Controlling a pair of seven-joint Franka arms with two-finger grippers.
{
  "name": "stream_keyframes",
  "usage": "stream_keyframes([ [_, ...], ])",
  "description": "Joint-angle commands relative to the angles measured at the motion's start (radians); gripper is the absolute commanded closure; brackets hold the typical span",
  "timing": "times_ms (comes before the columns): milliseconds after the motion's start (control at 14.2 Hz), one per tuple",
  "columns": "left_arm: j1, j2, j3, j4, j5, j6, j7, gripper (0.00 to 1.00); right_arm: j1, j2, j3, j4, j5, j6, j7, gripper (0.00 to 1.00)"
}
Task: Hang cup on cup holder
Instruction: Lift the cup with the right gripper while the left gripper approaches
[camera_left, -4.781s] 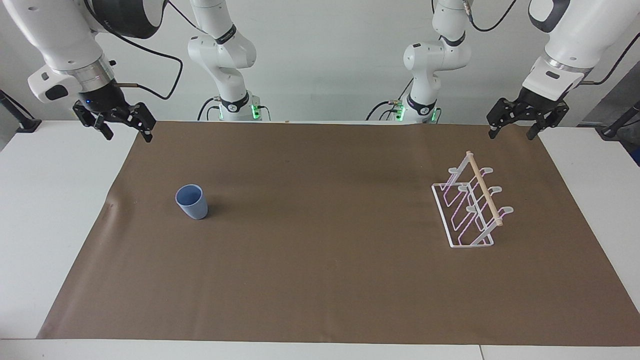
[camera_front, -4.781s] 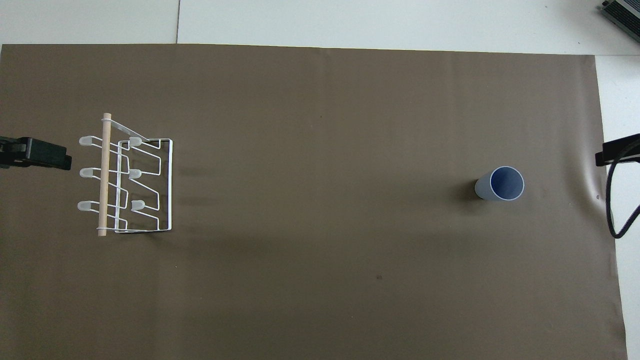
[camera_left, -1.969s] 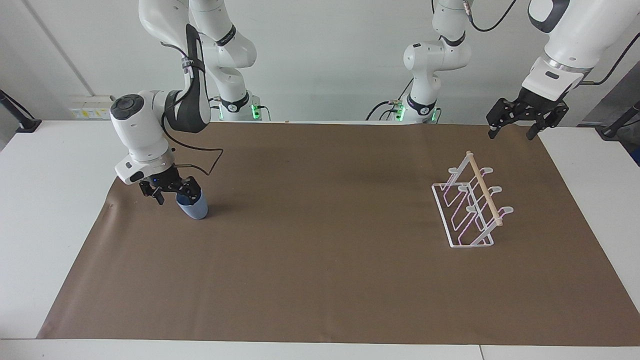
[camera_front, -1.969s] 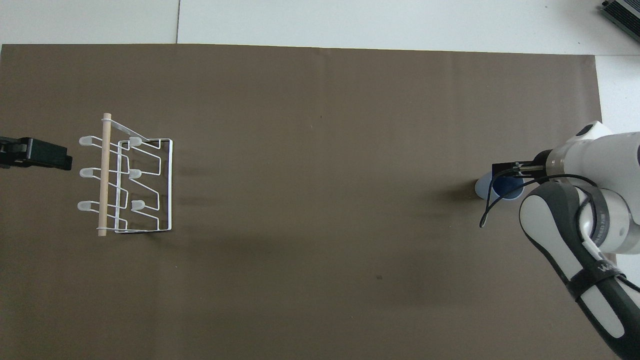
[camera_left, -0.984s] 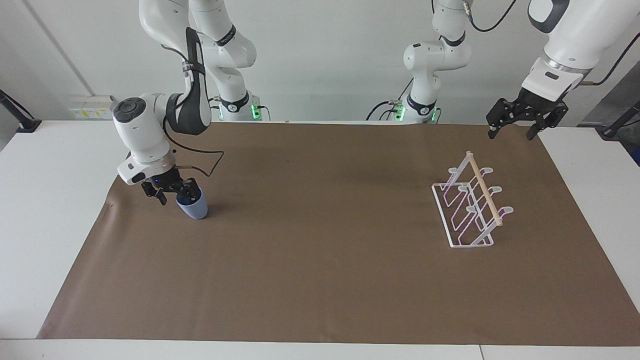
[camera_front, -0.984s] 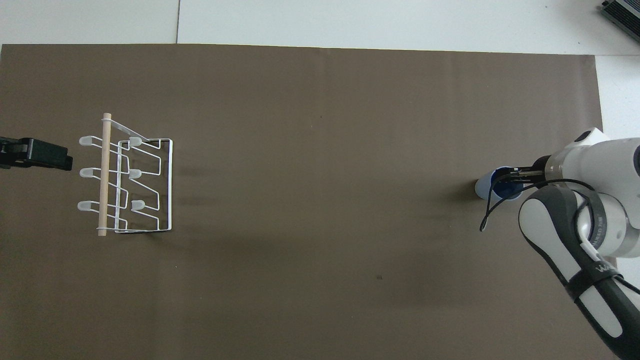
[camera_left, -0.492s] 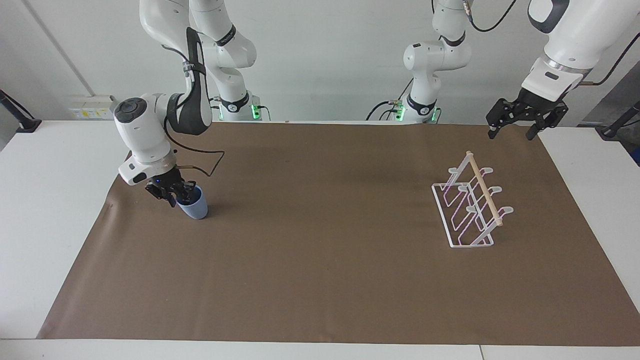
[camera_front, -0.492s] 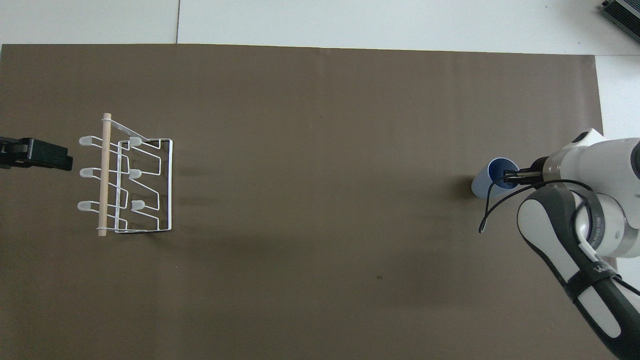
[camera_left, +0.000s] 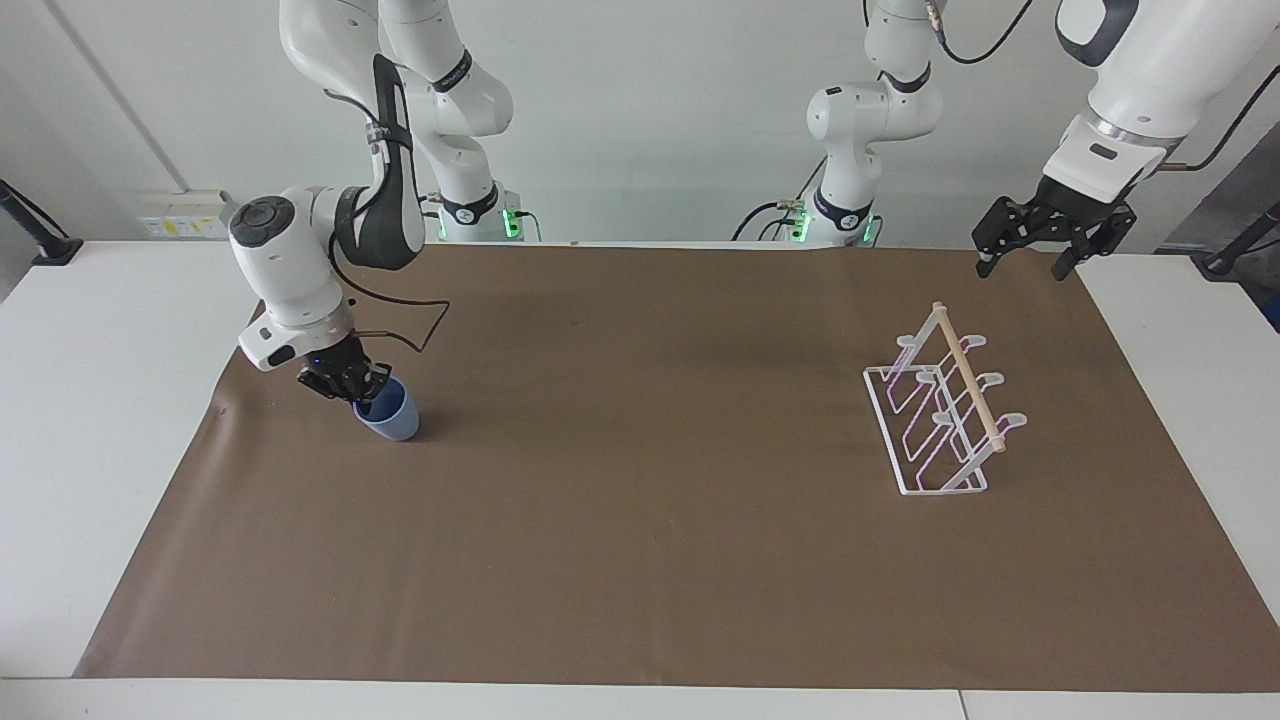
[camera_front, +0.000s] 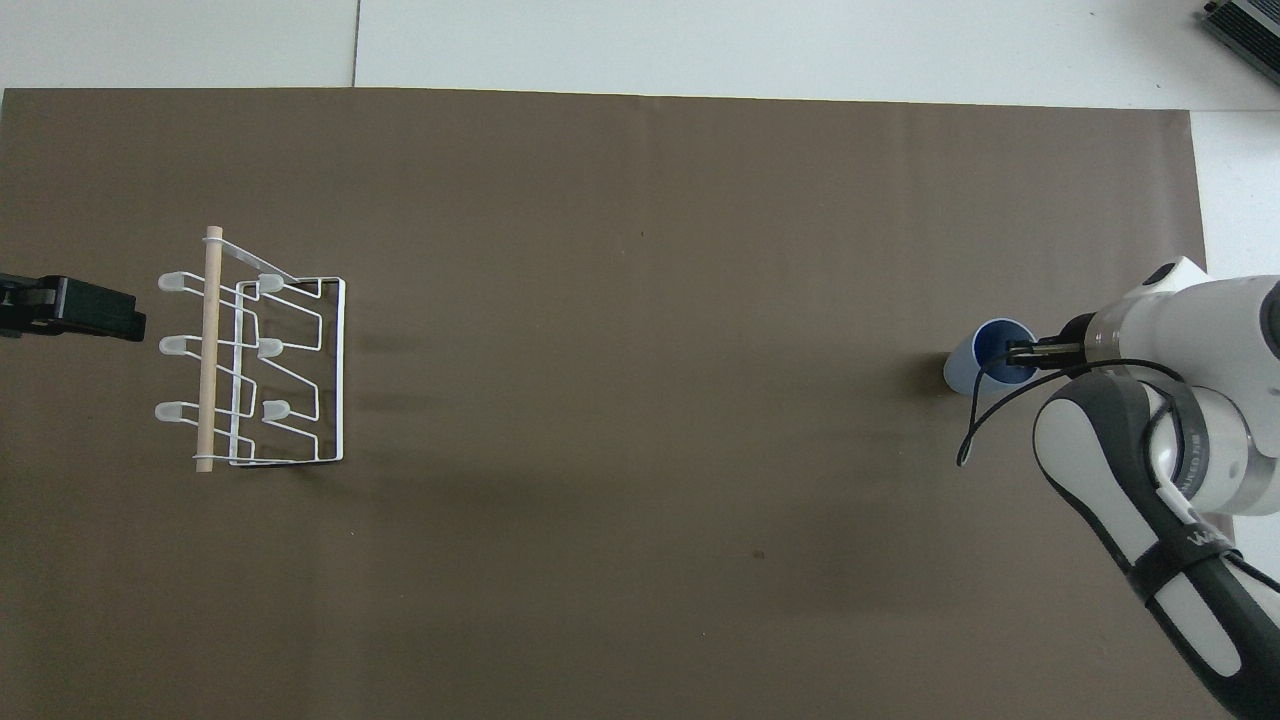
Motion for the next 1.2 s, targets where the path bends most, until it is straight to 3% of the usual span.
stream_keyframes([
  [0,0.010,-0.017,-0.003,-0.004,-0.005,-0.013,-0.021,0.00,0.021,0.001,0.027,0.050,0.046,-0.047,-0.013,1.00],
  [352,0.010,-0.011,-0.007,0.051,-0.024,-0.093,-0.032,0.00,-0.035,0.001,0.194,0.181,0.350,-0.133,-0.011,1.00],
  [562,0.015,-0.008,0.006,0.067,-0.153,-0.148,-0.153,0.00,-0.051,0.001,0.300,0.264,0.403,-0.172,-0.011,1.00],
  [773,0.063,-0.008,0.006,0.067,-0.332,-0.150,-0.330,0.00,-0.049,-0.002,0.347,0.290,0.719,-0.173,-0.014,1.00],
  [1125,0.108,-0.074,0.003,-0.074,-0.541,-0.064,-0.498,0.00,-0.049,-0.007,0.444,0.351,0.865,-0.135,-0.005,1.00],
])
